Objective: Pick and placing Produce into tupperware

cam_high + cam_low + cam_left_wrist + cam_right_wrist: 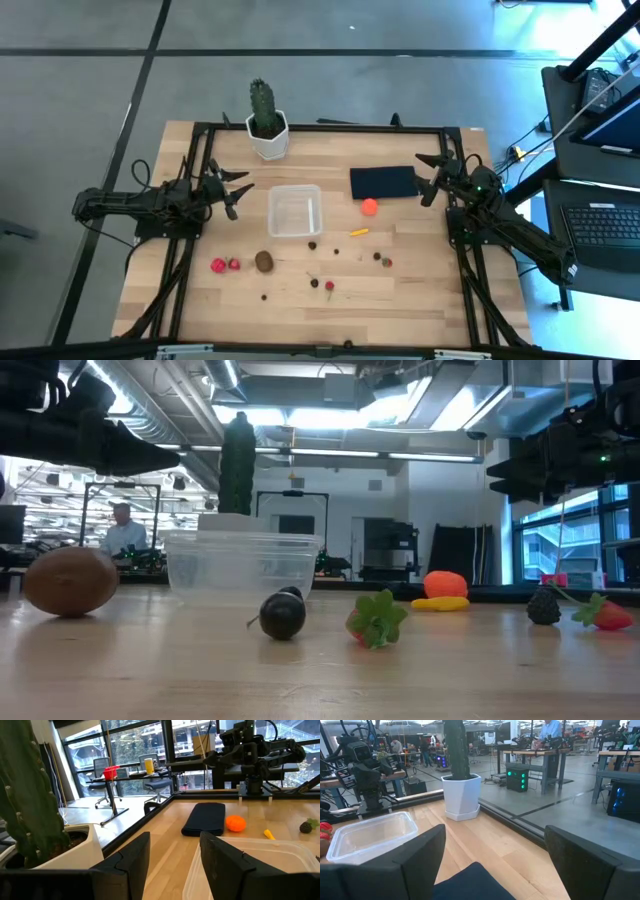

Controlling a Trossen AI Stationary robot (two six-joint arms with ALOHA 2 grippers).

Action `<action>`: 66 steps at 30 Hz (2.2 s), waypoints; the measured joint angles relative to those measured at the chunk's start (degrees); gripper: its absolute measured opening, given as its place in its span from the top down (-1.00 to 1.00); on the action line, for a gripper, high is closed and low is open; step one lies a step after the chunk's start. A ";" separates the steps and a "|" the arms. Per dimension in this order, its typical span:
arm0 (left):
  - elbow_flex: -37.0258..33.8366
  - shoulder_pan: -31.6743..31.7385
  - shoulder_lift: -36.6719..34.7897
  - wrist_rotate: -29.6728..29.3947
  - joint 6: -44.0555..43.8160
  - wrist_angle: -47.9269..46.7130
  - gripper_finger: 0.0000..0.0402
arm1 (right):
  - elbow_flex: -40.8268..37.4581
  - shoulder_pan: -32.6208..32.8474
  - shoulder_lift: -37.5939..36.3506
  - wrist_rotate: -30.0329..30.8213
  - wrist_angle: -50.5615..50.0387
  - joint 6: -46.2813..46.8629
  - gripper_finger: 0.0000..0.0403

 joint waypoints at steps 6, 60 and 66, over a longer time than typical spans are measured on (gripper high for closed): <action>0.01 0.01 0.02 0.00 0.01 -0.02 0.18 | 0.01 0.02 -0.01 0.00 0.02 0.02 -0.69; 21.12 0.01 16.71 20.55 -4.19 -10.51 0.18 | 0.00 0.02 0.00 0.00 0.02 0.02 -0.69; 28.74 0.01 24.24 20.57 -5.79 -19.30 0.18 | 0.00 0.02 0.00 0.01 0.02 0.02 -0.69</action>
